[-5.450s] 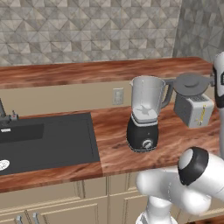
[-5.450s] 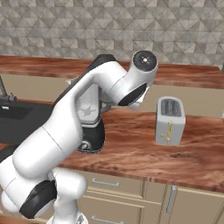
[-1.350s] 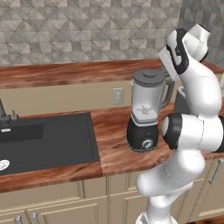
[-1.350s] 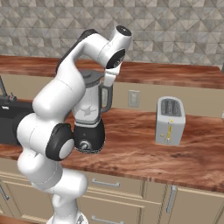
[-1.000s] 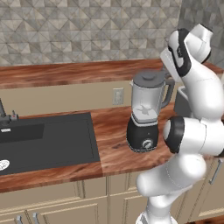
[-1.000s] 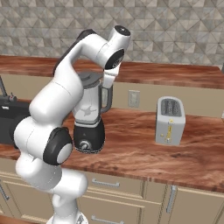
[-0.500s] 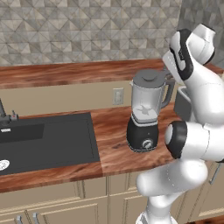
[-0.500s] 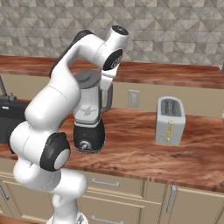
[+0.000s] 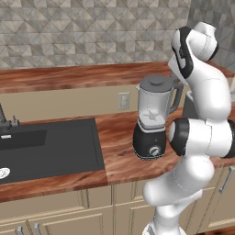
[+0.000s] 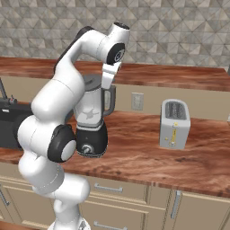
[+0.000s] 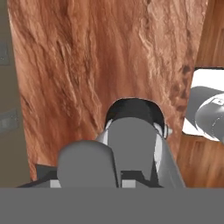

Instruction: Close the lid blender by securely placing the lid on top.

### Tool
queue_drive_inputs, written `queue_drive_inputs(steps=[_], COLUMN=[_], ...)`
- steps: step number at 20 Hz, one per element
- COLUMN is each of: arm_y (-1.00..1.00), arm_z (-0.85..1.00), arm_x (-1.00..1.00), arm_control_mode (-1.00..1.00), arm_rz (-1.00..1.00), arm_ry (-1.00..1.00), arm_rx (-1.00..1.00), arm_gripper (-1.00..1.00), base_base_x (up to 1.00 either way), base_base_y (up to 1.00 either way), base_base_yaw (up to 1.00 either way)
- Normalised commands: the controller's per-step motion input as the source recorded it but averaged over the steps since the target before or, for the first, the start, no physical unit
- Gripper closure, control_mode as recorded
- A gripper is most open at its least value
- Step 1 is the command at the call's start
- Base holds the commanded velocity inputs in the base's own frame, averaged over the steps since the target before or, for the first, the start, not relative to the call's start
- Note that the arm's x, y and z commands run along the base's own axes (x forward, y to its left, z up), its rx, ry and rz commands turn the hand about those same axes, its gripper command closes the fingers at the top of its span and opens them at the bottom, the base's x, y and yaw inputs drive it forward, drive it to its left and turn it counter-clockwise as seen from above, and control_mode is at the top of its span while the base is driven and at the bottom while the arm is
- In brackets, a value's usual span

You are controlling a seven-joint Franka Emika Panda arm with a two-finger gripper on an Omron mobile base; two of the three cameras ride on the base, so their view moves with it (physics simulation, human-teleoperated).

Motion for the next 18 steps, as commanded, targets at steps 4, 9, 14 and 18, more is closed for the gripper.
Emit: queue_drive_inputs(steps=[4,9,14,18], arm_y=[0.09,0.17,0.00,0.01], arm_z=[-0.36,-0.17,-0.01,0.00], arm_x=[-0.13,-0.21,-0.02,0.00], arm_control_mode=[-1.00,-1.00,-1.00,-1.00], arm_rz=[0.00,0.00,0.00,0.00], arm_ry=[0.07,0.00,-0.01,-0.08], arm_rx=[-0.02,-0.01,0.00,0.00], arm_gripper=[-1.00,-1.00,-1.00,-1.00], base_base_x=[0.00,0.00,0.00,0.00], base_base_y=[0.00,0.00,0.00,0.00], base_base_yaw=[0.00,0.00,0.00,0.00])
